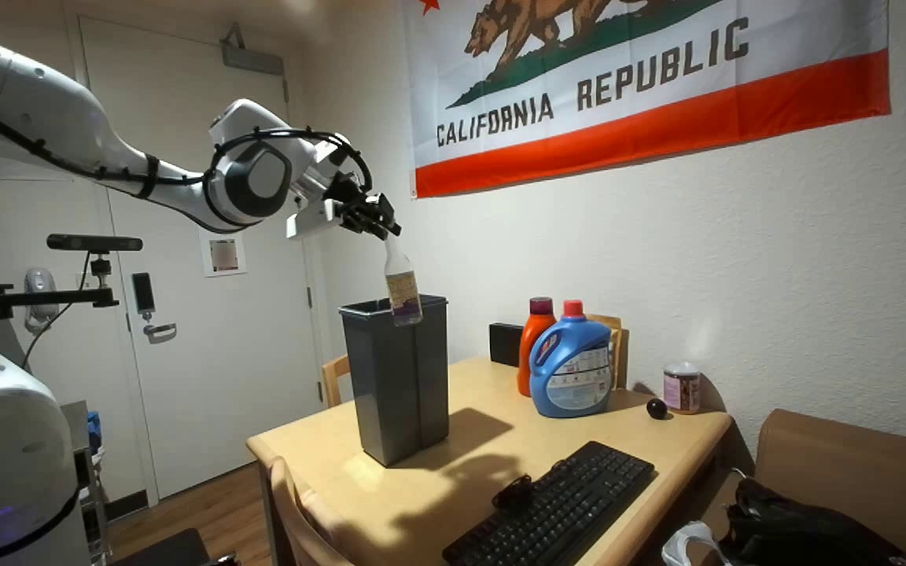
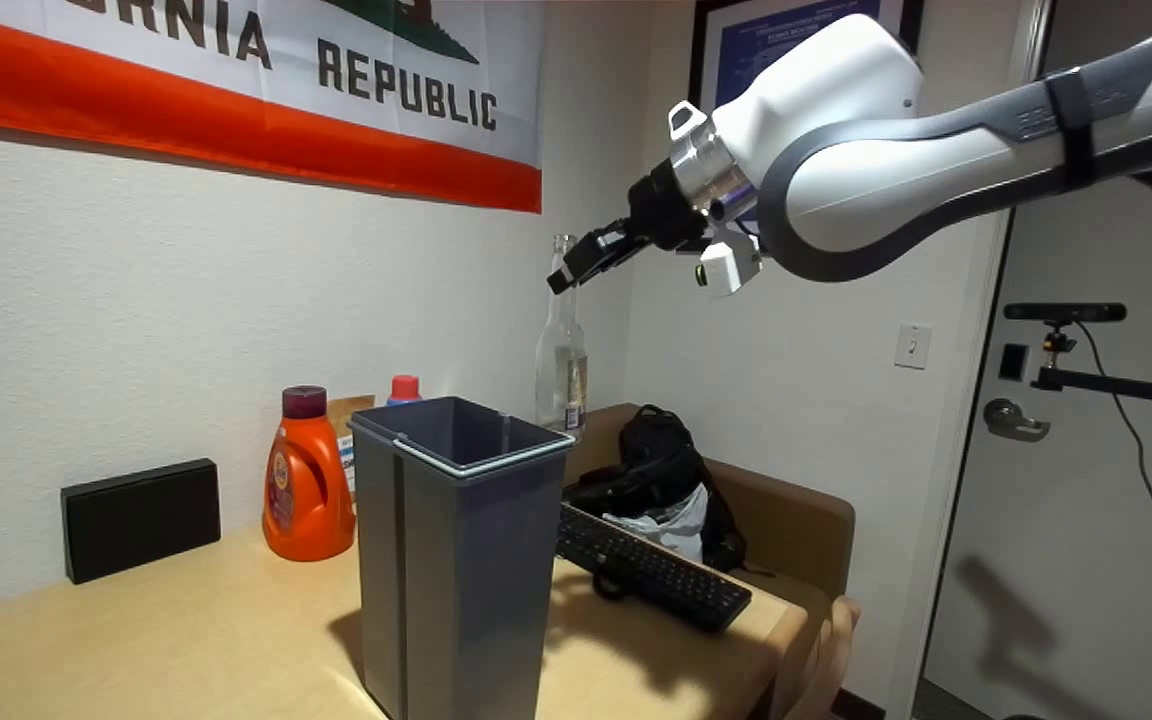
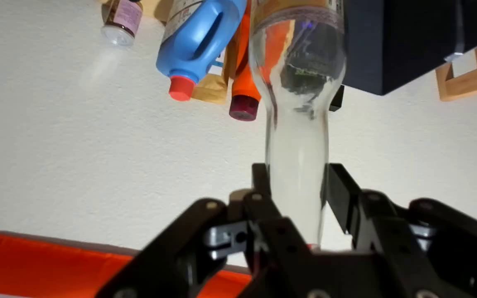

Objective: Put the glass bottle into the gray bin

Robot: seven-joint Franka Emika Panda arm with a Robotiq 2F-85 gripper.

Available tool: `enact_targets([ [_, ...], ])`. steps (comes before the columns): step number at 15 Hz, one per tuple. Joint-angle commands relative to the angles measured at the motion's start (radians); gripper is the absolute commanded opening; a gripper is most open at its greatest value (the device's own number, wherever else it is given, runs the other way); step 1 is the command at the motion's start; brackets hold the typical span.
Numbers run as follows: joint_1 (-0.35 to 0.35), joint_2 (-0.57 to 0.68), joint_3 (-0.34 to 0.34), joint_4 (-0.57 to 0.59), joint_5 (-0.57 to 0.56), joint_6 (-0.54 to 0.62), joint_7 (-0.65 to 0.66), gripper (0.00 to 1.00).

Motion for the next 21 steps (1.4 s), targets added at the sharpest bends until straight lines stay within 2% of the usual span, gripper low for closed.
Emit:
enact_targets([
  [1,0.031,-0.14,0.005,-0.047,0.006,-0.028,-0.053,0.15],
  [5,0.051,-0.23,0.009,-0.055,0.0,-0.027,-0.065,0.15],
  [8,0.118,-0.248,-0.015,-0.05,0.018,-0.029,-0.096,0.15],
  [14,0.273,-0.178,-0.071,-0.02,0.058,0.002,-0.142,0.15],
  [21,0.368,-0.09,-0.137,0.024,0.126,0.04,-0.18,0.15],
])
